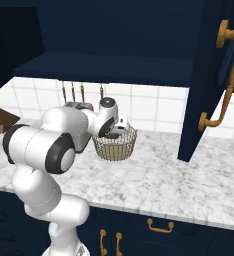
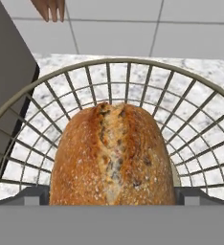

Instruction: Open the cabinet, pick up the bread from the cabinet and place it in the basket. Then move the basket to the dining counter.

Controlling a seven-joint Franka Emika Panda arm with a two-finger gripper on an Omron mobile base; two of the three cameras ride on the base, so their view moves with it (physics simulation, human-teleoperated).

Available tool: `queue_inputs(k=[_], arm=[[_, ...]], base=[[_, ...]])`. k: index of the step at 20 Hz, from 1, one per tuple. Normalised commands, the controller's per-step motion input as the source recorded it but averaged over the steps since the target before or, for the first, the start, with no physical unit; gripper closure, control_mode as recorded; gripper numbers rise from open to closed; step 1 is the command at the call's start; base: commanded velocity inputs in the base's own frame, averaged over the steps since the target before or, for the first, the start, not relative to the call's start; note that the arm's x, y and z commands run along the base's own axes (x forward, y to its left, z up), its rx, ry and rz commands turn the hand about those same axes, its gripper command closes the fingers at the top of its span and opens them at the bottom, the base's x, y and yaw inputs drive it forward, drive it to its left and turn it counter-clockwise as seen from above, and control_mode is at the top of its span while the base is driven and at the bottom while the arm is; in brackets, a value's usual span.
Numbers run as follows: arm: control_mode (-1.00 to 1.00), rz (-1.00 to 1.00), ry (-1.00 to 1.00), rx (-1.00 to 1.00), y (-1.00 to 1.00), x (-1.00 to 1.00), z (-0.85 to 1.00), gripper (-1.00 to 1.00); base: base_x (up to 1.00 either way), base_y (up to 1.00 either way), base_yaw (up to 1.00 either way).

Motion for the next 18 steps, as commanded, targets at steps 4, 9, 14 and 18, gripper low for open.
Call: queue_inputs(k=[4, 9, 14, 18], arm=[[-1.0, 0.02, 0.0, 0.0, 0.1, -0.04, 0.0, -1.0], [-1.0, 0.06, 0.0, 0.0, 0.23, 0.0, 0.0, -1.0], [-1.0, 0.09, -0.03, 0.0, 0.26, 0.16, -0.01, -1.0], [-1.0, 0.08, -0.04, 0.0, 0.13, 0.34, -0.08, -1.0]], base=[[0.0, 0.0, 0.0], [0.0, 0.0, 0.0], [0.0, 0.0, 0.0], [0.0, 0.0, 0.0]])
